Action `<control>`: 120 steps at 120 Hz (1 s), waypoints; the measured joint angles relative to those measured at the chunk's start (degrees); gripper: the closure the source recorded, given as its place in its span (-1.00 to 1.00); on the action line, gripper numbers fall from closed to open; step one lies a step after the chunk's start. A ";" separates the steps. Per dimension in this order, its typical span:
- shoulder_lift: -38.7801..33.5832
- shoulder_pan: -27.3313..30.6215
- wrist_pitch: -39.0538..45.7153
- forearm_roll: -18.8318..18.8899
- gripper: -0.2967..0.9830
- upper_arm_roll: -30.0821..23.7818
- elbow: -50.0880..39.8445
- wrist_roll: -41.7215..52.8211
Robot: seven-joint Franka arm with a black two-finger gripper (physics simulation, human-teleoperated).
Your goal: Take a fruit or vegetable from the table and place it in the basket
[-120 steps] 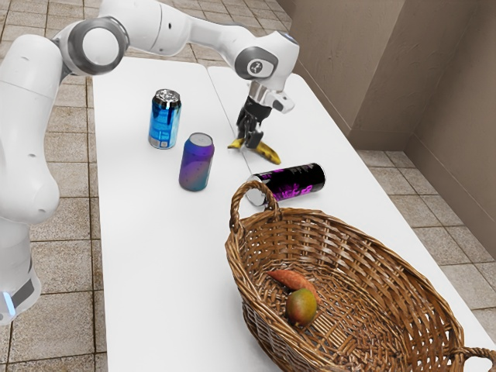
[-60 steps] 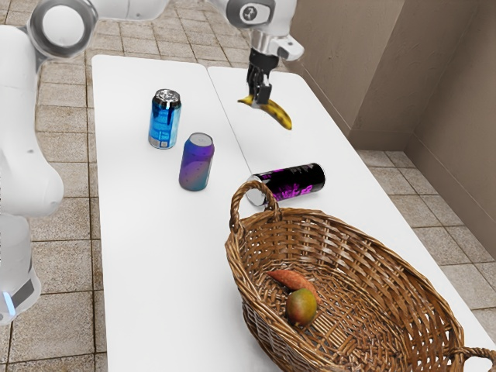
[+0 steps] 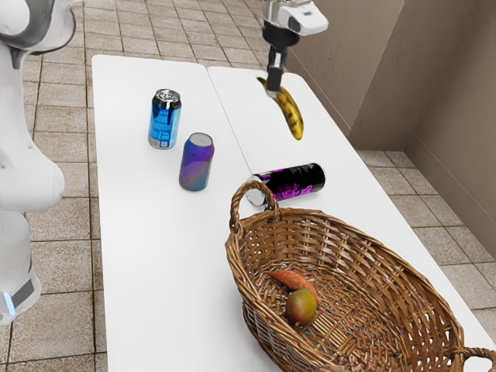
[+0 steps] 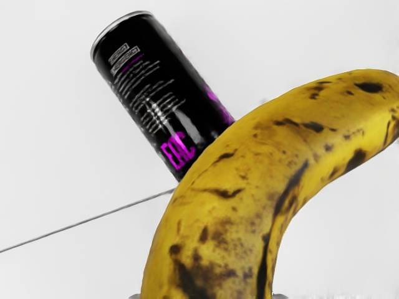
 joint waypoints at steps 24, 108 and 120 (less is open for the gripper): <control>3.04 -10.69 -2.45 0.00 0.35 -5.44 -1.31 -1.81; 3.59 -61.18 0.14 0.06 -0.39 35.76 1.67 -10.19; 3.82 -61.12 -2.66 -0.13 -0.46 35.31 1.73 -10.01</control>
